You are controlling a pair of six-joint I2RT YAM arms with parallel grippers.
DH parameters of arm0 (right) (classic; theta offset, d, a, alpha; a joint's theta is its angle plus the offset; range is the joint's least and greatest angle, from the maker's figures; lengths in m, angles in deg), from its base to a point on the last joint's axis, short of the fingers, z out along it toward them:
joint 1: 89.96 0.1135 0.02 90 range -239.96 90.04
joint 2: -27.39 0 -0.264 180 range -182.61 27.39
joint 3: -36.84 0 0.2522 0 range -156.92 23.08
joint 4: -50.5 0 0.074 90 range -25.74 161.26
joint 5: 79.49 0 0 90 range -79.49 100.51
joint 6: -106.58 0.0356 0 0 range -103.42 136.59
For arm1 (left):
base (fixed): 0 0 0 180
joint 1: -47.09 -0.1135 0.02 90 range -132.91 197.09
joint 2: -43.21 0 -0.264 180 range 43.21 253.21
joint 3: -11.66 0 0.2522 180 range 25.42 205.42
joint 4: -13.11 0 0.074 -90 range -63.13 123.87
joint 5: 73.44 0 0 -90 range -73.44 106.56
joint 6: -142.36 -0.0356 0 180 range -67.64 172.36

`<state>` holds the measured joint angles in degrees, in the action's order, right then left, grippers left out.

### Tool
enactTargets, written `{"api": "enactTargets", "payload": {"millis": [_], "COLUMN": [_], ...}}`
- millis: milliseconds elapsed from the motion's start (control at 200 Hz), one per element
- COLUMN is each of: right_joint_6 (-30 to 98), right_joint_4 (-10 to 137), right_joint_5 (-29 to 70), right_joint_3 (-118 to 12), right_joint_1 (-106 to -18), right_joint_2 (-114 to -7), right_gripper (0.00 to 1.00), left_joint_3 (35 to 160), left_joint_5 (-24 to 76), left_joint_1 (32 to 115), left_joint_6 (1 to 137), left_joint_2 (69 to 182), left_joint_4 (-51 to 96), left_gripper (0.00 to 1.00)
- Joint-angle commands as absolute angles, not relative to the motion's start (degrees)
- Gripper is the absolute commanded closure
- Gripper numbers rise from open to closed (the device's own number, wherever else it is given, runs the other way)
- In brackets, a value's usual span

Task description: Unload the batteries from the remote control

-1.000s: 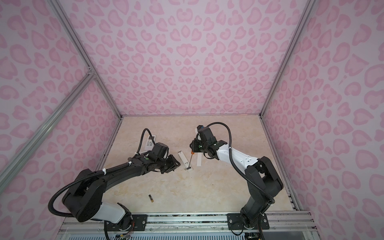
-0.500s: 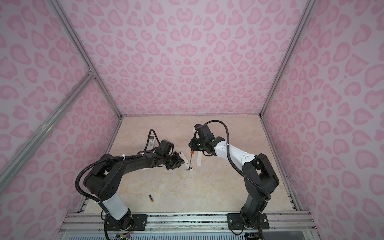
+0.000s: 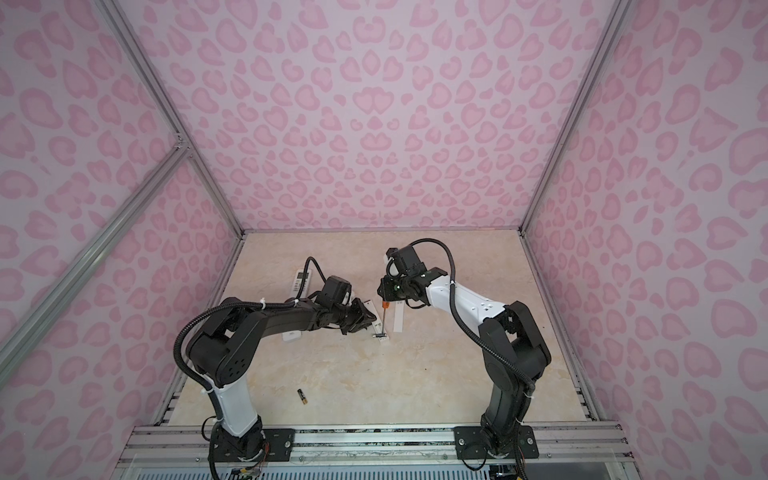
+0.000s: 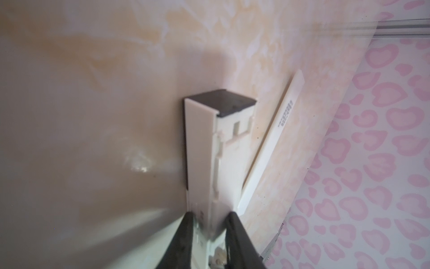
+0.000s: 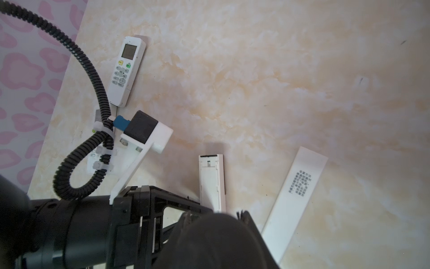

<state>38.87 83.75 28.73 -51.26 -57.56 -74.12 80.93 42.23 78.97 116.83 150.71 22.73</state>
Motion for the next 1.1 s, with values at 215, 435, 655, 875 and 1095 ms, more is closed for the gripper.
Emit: {"api": "enactTargets", "payload": {"millis": [215, 435, 655, 875, 1095], "right_joint_6": [39.3, 38.9, 38.7, 38.2, 38.6], "right_joint_4": [85.4, 86.6, 87.5, 88.3, 88.7], "right_joint_5": [28.4, 27.4, 26.1, 24.4, 24.1], "right_joint_3": [-51.5, -53.0, -53.6, -53.6, -53.0], "right_joint_1": [-56.3, -55.6, -55.4, -55.4, -55.3], "right_joint_2": [-73.2, -73.7, -72.5, -70.9, -69.0], "right_gripper": [1.00, 1.00, 1.00, 1.00, 1.00], "left_joint_3": [81.2, 81.2, 81.6, 82.9, 83.7], "left_joint_5": [38.4, 38.5, 38.5, 38.8, 39.0], "left_joint_1": [78.9, 78.9, 78.9, 78.9, 78.8], "left_joint_6": [116.4, 115.9, 115.3, 114.6, 114.1], "left_joint_2": [152.0, 151.9, 152.1, 152.5, 152.5], "left_joint_4": [28.3, 28.6, 28.9, 29.4, 29.7], "left_gripper": [0.73, 0.74, 0.74, 0.74, 0.73]}}
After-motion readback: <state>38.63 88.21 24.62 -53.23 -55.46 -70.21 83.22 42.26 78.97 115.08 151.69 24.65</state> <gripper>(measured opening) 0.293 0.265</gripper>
